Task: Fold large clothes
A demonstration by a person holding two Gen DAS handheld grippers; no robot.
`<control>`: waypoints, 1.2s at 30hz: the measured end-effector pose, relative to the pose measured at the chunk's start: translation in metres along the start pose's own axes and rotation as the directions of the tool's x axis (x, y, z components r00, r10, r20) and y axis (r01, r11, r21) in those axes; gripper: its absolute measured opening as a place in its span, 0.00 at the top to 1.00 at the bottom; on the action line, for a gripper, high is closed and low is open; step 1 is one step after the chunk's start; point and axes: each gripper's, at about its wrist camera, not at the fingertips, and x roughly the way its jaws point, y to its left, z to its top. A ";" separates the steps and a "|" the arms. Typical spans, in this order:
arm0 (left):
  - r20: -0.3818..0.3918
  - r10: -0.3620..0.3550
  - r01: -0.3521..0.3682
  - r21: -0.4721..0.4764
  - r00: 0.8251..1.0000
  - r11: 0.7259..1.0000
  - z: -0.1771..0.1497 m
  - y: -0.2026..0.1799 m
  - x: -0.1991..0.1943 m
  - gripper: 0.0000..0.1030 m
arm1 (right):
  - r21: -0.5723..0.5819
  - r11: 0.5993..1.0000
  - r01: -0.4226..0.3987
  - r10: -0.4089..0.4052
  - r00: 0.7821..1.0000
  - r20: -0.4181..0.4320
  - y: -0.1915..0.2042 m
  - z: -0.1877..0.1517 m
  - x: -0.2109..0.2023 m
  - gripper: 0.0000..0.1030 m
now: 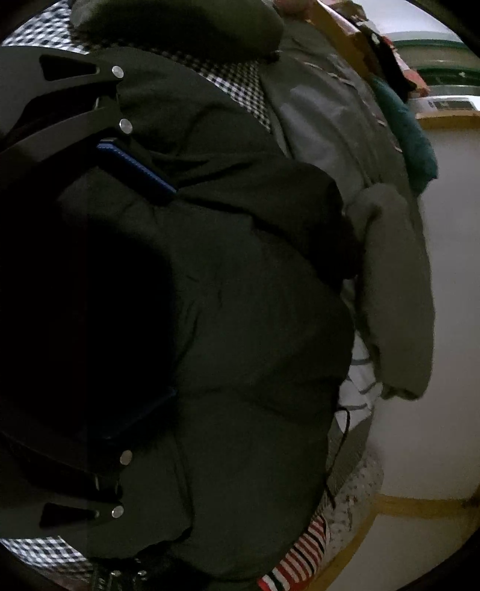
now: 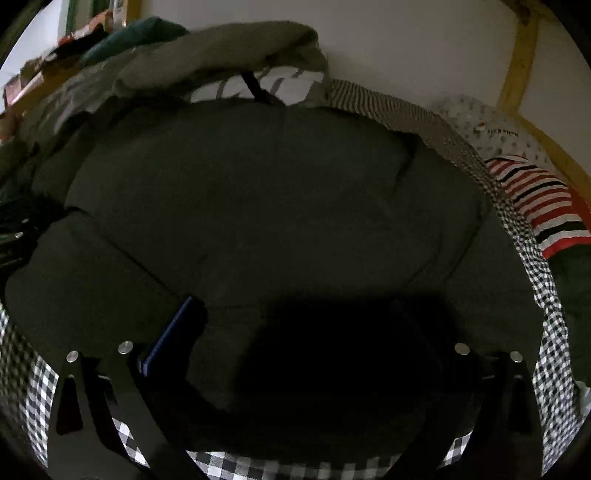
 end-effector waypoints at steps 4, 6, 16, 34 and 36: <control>0.054 -0.084 0.088 -0.077 0.995 0.993 0.004 -0.002 -0.042 0.05 | 0.030 0.999 -0.031 0.031 1.000 -0.003 -0.008 -0.002 -0.020 0.03; 0.087 -0.098 0.102 -0.044 0.991 0.994 -0.002 -0.014 -0.059 0.05 | 0.075 0.995 -0.067 0.064 0.997 0.044 -0.016 -0.011 -0.044 0.03; -0.013 0.005 -0.004 0.080 1.000 0.997 -0.017 -0.036 -0.009 0.04 | 0.734 0.577 -0.358 0.329 0.925 0.192 -0.115 -0.114 -0.060 0.03; 0.095 -0.118 0.120 -0.020 0.988 0.993 0.002 -0.033 -0.054 0.05 | 0.875 0.200 -0.440 0.395 0.854 0.339 -0.140 -0.075 0.030 0.05; 0.086 -0.127 0.123 0.046 0.988 0.991 0.006 -0.049 -0.050 0.05 | 0.881 0.180 -0.437 0.352 0.865 0.357 -0.141 -0.072 0.034 0.08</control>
